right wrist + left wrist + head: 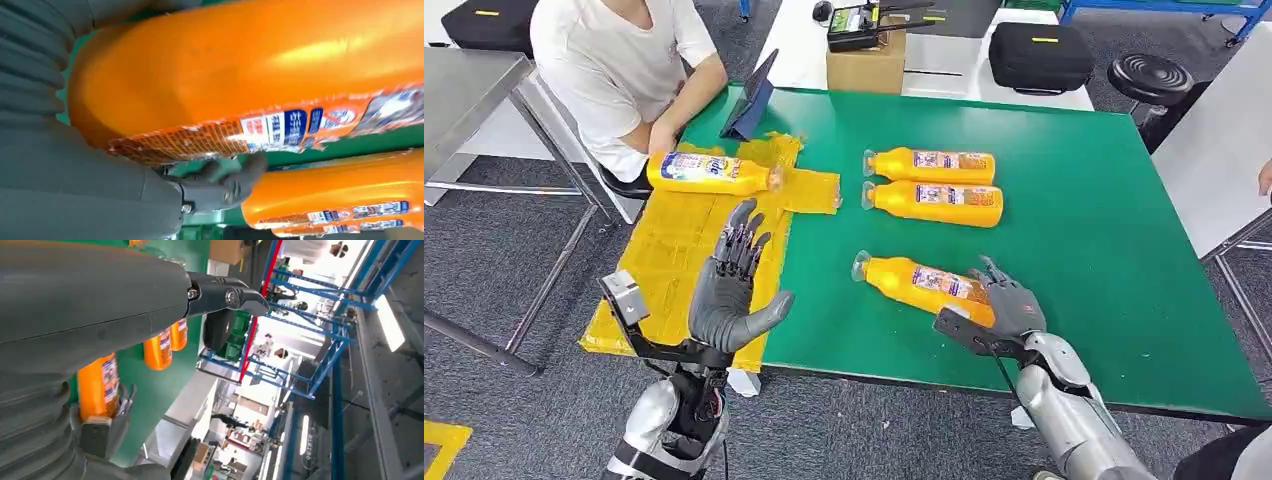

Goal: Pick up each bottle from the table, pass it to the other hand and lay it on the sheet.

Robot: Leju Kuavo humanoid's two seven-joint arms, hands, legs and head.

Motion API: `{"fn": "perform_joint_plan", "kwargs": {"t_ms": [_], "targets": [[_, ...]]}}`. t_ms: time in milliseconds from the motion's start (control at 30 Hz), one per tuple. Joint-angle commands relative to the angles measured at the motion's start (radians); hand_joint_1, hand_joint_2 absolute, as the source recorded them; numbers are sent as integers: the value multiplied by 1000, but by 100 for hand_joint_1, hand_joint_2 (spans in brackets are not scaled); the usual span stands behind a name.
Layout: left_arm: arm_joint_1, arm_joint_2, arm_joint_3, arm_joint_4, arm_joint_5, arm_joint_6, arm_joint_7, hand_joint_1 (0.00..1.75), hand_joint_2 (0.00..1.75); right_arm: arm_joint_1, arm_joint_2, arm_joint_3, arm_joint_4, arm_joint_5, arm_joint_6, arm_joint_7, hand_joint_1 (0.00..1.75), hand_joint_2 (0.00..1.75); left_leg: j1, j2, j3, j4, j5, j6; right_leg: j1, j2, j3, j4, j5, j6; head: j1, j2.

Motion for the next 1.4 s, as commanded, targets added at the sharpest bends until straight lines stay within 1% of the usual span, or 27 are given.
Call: {"fn": "perform_joint_plan", "kwargs": {"t_ms": [33,167,200,233,333,433,467,500,533,600,667,700,733,767,800,833,900,933,967,1033,1100,1133,1200,1233,1267,1300,1400], "targets": [[-42,35,-24,87,3,-4,15,0,175,6,-6,39,102,-38,45,-26,175,175,1,0,4,-1,0,-1,1,-2,4,-1,-1,-1,0,0],[-42,35,-24,87,3,-4,15,0,175,6,-6,39,102,-38,45,-26,175,175,0,0,4,-1,0,-1,1,-2,4,-1,-1,-1,0,0],[-47,35,-24,95,4,-3,20,0,175,6,-5,32,104,-59,54,-30,175,175,1,-1,6,-2,0,-1,1,-3,6,-2,-1,-2,0,0],[-52,32,-23,113,1,8,28,0,175,11,-4,27,106,-76,58,-35,175,175,1,0,4,-1,0,-1,1,-2,5,-1,-1,-1,0,0],[-42,37,-21,122,0,11,28,0,175,56,-15,27,95,-97,43,-56,175,175,1,-2,7,-3,0,-1,1,-4,8,-3,-1,-2,0,0],[-25,50,-21,128,1,6,48,0,175,102,-23,38,59,-114,23,-100,175,175,1,-3,8,-4,0,-2,1,-6,10,-4,-2,-3,0,0],[-18,51,-19,132,-1,7,49,0,175,115,-15,27,48,-139,26,-113,175,175,1,-1,6,-2,0,-1,1,-3,7,-2,-1,-1,0,0],[-17,53,-20,141,-13,13,50,0,175,135,0,-15,25,-218,61,-159,175,175,1,-3,8,-3,-1,-2,2,-5,9,-4,-2,-2,0,0],[-17,51,-24,155,-45,33,32,0,175,160,15,-52,-5,-291,91,-200,175,175,1,-1,7,-3,-1,-1,1,-3,8,-3,-1,-2,0,0],[-8,44,-32,177,-107,82,7,0,175,200,43,-105,-64,-383,92,-251,175,175,1,-2,8,-3,-1,-2,2,-4,9,-4,-1,-2,0,0],[10,41,-58,196,-265,196,-61,0,175,246,66,-129,-158,-422,56,-282,175,175,1,-1,8,-3,-1,-2,2,-3,9,-3,-2,-3,0,0],[8,50,-85,211,-496,363,-164,0,175,271,76,-147,-217,-464,69,-310,175,175,1,0,8,-3,-1,-2,1,-2,8,-3,-1,-2,0,0],[24,17,-74,231,-530,397,-169,0,175,303,82,-156,-292,-487,64,-340,175,175,1,0,6,-2,-1,-1,1,-2,7,-2,-1,-2,0,0],[39,-2,-54,230,-454,340,-148,0,175,338,87,-167,-362,-500,55,-344,175,175,1,-1,8,-3,-1,-2,1,-3,8,-2,-2,-3,0,0],[56,-13,-52,233,-433,327,-158,0,175,380,100,-181,-452,-534,56,-357,175,175,1,0,6,-2,-1,-2,1,-2,7,-2,-2,-2,0,0],[63,-17,-56,237,-409,313,-156,0,175,401,112,-188,-503,-553,53,-357,175,175,1,0,5,-2,-2,-1,1,-2,5,-1,-2,-2,0,0],[77,-15,-64,244,-309,246,-129,0,175,425,139,-189,-583,-589,35,-359,175,175,0,-2,3,-1,-2,-1,0,-2,4,0,-2,-2,0,0],[79,-13,-72,251,-264,215,-110,0,175,437,166,-199,-623,-626,17,-378,175,175,0,-3,4,-1,-3,-1,1,-2,5,0,-4,-3,0,0],[80,-10,-82,255,-246,205,-108,0,175,446,173,-186,-655,-637,10,-376,175,175,0,-2,1,0,-3,-1,0,-1,3,1,-4,-2,0,0],[68,21,-116,271,-205,159,-92,0,175,455,187,-172,-694,-670,-10,-386,175,175,0,0,-1,0,-3,-2,0,1,0,1,-4,-2,0,0],[70,48,-157,279,-190,107,-83,0,175,465,189,-154,-724,-683,-27,-389,175,175,0,-2,-3,-1,-1,-1,0,-2,-2,0,-3,-1,0,0],[72,49,-158,278,-189,106,-85,0,175,465,189,-153,-725,-683,-28,-389,175,175,0,-2,-1,-1,-3,-2,0,-3,0,1,-4,-2,0,0],[73,48,-159,278,-189,106,-85,0,175,466,187,-153,-724,-683,-28,-389,175,175,0,-2,-3,-1,-2,-1,0,-2,-1,0,-3,-2,0,0],[66,66,-189,274,-196,65,-83,0,175,462,186,-153,-720,-694,-30,-397,175,175,0,-1,0,-1,-3,-2,0,-1,1,0,-4,-2,0,0],[64,79,-215,278,-169,-4,-59,0,175,454,187,-144,-719,-700,-31,-405,175,175,0,-2,-2,-1,-2,-1,0,-1,-1,0,-3,-2,0,0],[61,79,-229,290,-143,-48,-50,0,175,440,185,-128,-715,-696,-41,-415,175,175,0,-1,0,-1,-3,-2,0,-1,1,0,-4,-3,0,0],[51,68,-231,307,-118,-61,-39,0,175,426,187,-117,-710,-690,-61,-420,175,175,0,-2,-4,-1,-1,-1,0,-1,-3,0,-2,-1,0,0]]}}
